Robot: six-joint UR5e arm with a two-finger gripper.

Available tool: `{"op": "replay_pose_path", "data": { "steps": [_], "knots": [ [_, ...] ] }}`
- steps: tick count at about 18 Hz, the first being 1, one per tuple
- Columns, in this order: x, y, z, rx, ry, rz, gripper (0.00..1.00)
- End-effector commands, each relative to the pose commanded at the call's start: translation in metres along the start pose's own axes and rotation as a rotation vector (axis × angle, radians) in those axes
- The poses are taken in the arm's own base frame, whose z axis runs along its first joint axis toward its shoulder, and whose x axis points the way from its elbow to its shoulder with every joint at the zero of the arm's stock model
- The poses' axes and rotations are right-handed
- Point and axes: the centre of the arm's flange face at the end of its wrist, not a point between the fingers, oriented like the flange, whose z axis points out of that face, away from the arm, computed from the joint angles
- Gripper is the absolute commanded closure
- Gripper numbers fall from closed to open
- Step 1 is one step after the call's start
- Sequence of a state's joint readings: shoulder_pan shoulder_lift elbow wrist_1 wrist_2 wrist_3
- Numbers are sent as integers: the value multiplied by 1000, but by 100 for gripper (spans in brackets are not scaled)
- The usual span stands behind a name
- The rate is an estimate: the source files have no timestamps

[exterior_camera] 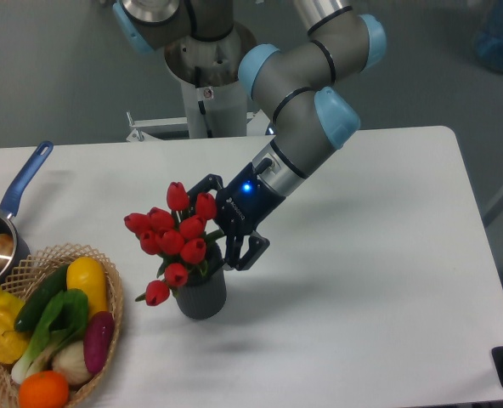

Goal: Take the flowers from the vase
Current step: 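Close the gripper around the tulip stems at the vase rim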

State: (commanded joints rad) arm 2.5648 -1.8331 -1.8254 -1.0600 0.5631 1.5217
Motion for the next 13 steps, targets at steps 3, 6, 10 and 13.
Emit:
{"op": "replay_pose_path", "data": {
  "steps": [3, 6, 10, 13],
  "knots": [
    [1, -1, 1, 18, 3, -4, 0],
    [1, 1, 2, 18, 4, -5, 0],
    [0, 1, 1, 18, 3, -6, 4],
    [0, 1, 0, 18, 2, -7, 11]
  ]
}}
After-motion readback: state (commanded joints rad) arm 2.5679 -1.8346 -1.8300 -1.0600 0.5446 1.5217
